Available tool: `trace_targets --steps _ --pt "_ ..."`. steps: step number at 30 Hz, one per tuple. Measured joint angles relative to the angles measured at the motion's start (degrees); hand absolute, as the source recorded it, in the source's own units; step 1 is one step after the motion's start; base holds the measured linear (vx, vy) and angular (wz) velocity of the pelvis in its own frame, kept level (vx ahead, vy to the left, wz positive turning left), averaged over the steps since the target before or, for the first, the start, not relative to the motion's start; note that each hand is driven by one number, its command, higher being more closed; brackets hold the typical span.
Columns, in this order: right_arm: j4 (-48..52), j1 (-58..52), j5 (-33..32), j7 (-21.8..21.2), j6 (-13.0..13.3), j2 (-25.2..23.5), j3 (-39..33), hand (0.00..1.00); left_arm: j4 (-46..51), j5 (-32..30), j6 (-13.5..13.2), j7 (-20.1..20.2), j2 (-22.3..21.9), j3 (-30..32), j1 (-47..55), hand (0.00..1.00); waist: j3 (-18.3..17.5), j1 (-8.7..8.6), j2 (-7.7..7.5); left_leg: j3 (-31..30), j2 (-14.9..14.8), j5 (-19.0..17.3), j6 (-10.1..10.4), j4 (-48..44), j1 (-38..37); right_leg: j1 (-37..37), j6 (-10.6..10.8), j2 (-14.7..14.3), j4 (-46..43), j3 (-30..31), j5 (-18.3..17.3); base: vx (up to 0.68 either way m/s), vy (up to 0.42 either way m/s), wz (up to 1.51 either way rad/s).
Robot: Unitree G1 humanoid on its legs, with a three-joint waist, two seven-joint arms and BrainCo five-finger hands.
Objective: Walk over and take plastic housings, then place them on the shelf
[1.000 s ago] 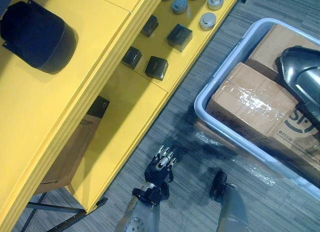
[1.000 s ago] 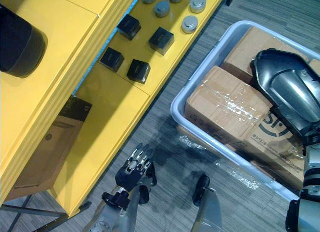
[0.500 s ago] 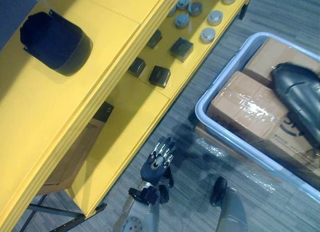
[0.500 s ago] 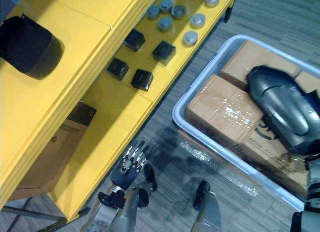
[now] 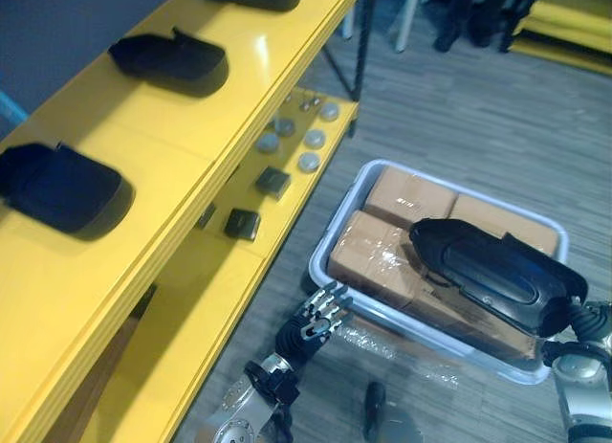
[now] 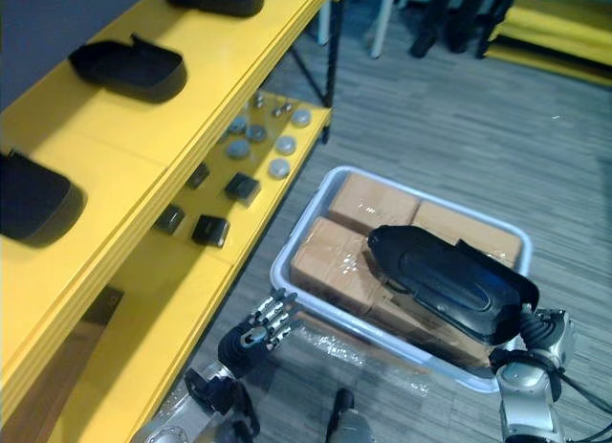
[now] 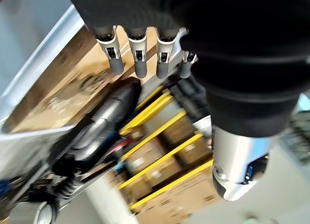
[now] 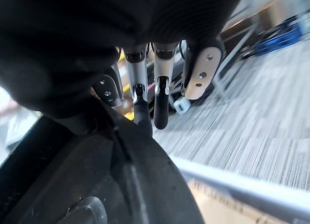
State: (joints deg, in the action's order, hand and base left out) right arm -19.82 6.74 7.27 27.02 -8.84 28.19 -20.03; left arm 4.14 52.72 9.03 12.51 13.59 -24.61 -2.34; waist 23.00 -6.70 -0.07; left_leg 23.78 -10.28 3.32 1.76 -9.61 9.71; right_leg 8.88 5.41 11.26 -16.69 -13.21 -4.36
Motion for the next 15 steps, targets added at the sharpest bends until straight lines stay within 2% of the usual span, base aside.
trace_targets --steps 2,5,8,11,13,15 --pt "3.0 -1.4 1.1 0.0 0.0 -2.6 0.9 1.0 -3.5 0.7 4.2 -2.5 -0.4 -2.9 -2.5 0.0 -2.5 -0.69 -0.09 1.6 0.3 0.0 0.1 2.2 -3.3 -3.2 0.4 -0.5 4.1 1.0 1.6 0.15 0.063 -0.32" --pt "5.2 -2.5 1.5 0.7 0.1 -5.0 4.0 1.0 -8.7 2.4 8.2 -5.2 -1.9 -5.9 -4.5 0.0 -5.7 -0.8 -0.15 3.1 1.0 -0.1 0.4 4.7 -7.1 -6.3 0.7 -0.7 6.8 1.8 2.1 0.12 0.035 -0.23" --pt "5.4 -2.5 1.6 2.1 1.4 -6.8 5.8 1.0 -13.4 4.5 10.5 -6.2 -3.4 -8.3 -6.3 0.0 -7.6 -0.85 -0.19 3.4 1.5 0.3 0.9 6.9 -9.6 -8.6 0.7 -0.9 8.4 1.8 2.4 0.06 0.015 -0.06" --pt "6.5 -2.5 1.6 4.1 3.8 -8.9 8.3 1.0 -16.9 6.7 11.0 -8.6 -5.7 -11.0 -7.7 0.0 -9.5 -0.83 -0.18 4.1 2.3 1.4 1.5 10.7 -13.2 -10.8 0.6 -1.2 9.6 2.1 2.5 0.03 0.006 -0.08" --pt "8.1 -2.5 1.6 4.8 5.3 -9.7 10.1 1.0 -18.2 6.7 10.2 -10.4 -7.0 -12.0 -8.8 0.0 -10.3 -0.92 -0.18 4.5 2.6 2.1 1.6 12.5 -14.3 -11.0 0.6 -1.3 9.9 2.4 2.5 0.0 0.005 -0.09" --pt "9.9 -2.7 2.3 5.7 7.6 -11.3 12.3 1.0 -19.2 6.7 7.9 -12.8 -8.1 -12.9 -10.4 0.0 -11.0 -0.98 -0.21 4.8 3.0 3.2 1.6 14.5 -15.6 -11.2 0.6 -1.5 9.9 2.8 2.5 -0.01 -0.008 -0.07"
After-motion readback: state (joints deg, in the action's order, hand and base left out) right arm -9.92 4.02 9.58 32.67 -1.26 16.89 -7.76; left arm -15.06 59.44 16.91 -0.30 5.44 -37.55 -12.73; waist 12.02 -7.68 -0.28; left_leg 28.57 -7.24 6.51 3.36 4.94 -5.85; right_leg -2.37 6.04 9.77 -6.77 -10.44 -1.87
